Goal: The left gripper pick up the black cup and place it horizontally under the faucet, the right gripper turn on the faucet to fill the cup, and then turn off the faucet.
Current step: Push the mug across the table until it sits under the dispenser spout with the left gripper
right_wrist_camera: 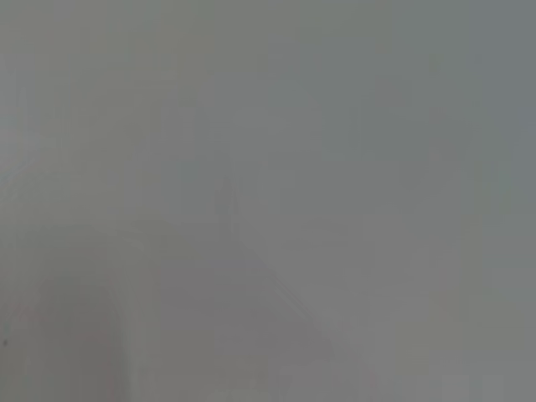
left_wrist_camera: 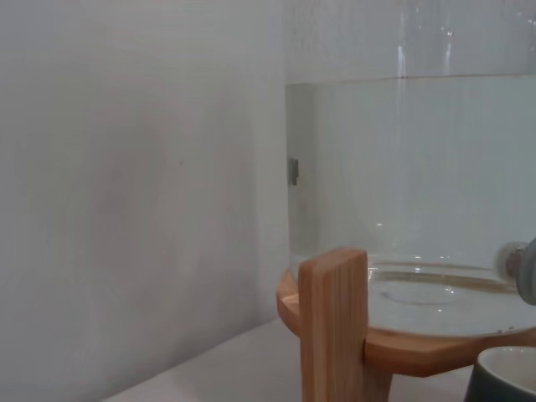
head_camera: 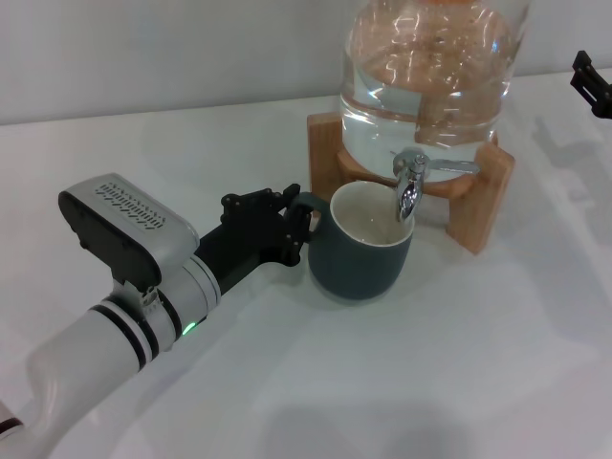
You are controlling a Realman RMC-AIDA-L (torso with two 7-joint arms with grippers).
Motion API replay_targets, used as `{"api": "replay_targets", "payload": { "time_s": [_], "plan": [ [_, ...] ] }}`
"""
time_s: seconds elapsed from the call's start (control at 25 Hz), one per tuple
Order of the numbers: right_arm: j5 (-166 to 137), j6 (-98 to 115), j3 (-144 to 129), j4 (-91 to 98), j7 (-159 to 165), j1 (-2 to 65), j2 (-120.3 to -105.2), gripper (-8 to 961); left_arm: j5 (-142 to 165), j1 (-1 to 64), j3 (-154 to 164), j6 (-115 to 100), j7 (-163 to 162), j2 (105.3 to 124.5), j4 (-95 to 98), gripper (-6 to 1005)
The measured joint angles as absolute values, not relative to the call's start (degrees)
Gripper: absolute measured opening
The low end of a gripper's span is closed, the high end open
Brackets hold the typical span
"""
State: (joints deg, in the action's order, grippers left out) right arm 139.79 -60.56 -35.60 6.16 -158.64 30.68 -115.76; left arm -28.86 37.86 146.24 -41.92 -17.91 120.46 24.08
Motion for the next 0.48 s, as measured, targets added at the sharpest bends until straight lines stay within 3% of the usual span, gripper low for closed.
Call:
{"api": "replay_targets", "payload": {
  "time_s": [0.48],
  "plan": [
    [139.74,-60.56,-35.59,6.23,-158.64,30.96,-115.66,840,-28.67,37.89,147.08,-40.59,-17.15,120.45,23.48,161]
  ]
}}
